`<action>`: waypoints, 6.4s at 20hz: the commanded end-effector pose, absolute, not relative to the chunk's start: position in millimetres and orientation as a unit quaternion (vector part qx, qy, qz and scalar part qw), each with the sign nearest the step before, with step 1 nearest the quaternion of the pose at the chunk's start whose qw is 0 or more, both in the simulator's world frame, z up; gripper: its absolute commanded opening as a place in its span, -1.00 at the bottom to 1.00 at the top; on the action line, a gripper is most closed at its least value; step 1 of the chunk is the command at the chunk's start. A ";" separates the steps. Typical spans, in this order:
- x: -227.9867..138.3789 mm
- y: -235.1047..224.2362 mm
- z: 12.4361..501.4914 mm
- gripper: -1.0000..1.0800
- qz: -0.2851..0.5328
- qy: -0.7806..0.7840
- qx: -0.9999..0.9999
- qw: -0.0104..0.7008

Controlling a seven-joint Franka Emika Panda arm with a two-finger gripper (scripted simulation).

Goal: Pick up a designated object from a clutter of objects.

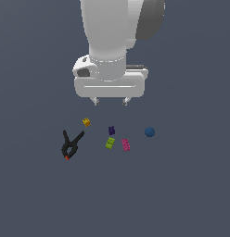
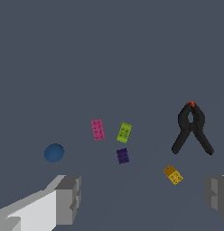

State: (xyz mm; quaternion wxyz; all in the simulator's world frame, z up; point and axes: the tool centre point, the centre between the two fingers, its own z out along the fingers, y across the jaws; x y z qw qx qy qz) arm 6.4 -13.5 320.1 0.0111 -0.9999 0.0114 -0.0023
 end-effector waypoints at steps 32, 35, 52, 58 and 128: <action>33.0 -112.6 229.9 0.92 -0.009 0.026 -1.000 0.012; 34.5 -141.8 194.7 0.92 -0.007 0.024 -1.000 0.008; 11.8 -234.5 72.2 0.92 0.000 0.017 -1.000 0.000; 10.7 -235.7 69.3 0.92 0.001 0.018 -1.000 0.000; 63.0 96.9 303.8 -1.00 0.000 0.017 -1.000 -0.001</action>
